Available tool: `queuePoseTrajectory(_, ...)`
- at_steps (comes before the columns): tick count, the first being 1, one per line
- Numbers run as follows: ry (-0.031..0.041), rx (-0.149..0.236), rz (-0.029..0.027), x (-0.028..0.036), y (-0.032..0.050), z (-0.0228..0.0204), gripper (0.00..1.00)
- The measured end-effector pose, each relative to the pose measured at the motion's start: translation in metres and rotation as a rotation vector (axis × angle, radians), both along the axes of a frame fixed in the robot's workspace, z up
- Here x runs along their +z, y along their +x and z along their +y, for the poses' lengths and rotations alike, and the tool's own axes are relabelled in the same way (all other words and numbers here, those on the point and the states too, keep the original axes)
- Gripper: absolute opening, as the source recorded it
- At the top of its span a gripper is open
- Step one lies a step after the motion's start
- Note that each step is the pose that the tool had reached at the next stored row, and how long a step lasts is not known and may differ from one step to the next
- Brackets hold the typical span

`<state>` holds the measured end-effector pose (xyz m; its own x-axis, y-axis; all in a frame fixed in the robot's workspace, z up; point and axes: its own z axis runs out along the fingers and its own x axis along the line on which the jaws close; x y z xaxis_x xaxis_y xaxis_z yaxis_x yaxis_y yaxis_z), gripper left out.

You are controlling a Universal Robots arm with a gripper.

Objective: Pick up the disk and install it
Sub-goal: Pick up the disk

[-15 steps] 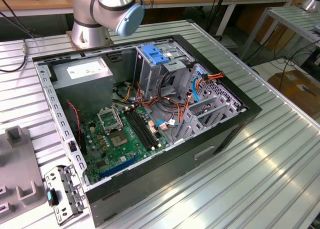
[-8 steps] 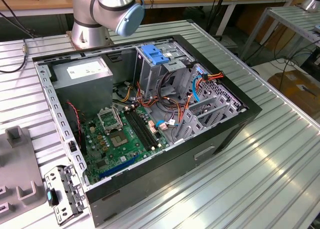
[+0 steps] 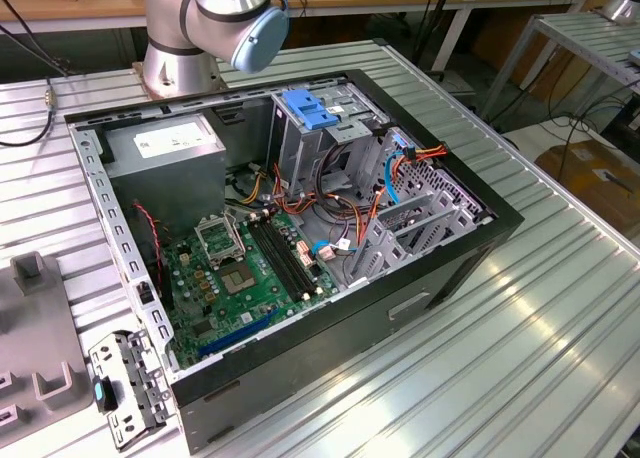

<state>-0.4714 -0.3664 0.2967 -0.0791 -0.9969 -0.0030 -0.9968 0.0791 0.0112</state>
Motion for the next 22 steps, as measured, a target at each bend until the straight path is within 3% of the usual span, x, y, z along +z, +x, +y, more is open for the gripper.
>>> queuePoseTrajectory(8, 0.0, 0.0, 0.0, -0.0001, 0.0, 0.0, 0.5)
queuePoseTrajectory(12, 0.0, 0.0, 0.0, -0.0002, 0.0, 0.0, 0.37)
queuePoseTrajectory(22, 0.0, 0.0, 0.0, -0.0003, 0.0, 0.0, 0.37)
